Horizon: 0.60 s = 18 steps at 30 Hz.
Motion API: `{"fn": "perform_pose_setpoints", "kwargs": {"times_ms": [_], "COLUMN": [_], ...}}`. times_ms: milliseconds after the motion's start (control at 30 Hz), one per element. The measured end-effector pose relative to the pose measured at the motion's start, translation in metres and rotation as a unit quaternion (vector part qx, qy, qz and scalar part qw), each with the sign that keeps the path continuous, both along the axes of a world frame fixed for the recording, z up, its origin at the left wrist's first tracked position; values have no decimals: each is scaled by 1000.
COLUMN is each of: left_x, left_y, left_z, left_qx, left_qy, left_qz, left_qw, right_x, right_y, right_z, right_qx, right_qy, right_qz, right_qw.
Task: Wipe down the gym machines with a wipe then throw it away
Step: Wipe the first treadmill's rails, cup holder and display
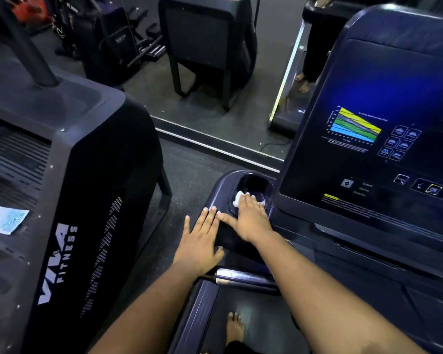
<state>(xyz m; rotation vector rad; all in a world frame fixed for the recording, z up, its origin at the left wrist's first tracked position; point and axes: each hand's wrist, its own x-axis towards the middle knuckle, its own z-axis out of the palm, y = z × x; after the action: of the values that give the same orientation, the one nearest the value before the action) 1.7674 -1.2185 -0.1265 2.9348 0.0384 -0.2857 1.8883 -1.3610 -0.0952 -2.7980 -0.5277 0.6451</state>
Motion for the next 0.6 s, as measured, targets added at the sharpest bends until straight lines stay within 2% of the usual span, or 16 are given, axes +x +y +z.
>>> {"fn": "perform_pose_setpoints", "kwargs": {"times_ms": [133,233,300,433,600], "left_x": [0,1,0,2,-7], "left_y": [-1,0,-1,-1,-13], "left_z": [-1,0,2,7,13], "left_qx": [-1,0,2,8,9], "left_qy": [-1,-2,4,19,16], "left_qz": [2,3,2,0,-21], "left_qw": [1000,1000,1000,1000,1000], "right_x": [-21,-38,-38,-32,-69], "right_y": [-9,-24,-28,-31,-68], "right_z": [-4,-6,-3,13,18], "right_qx": [38,-2,-17,44,162], "right_qy": [-49,-157,-198,-198,-228], "right_qz": [54,70,72,60,20], "right_qw": [997,985,978,977,960]}}
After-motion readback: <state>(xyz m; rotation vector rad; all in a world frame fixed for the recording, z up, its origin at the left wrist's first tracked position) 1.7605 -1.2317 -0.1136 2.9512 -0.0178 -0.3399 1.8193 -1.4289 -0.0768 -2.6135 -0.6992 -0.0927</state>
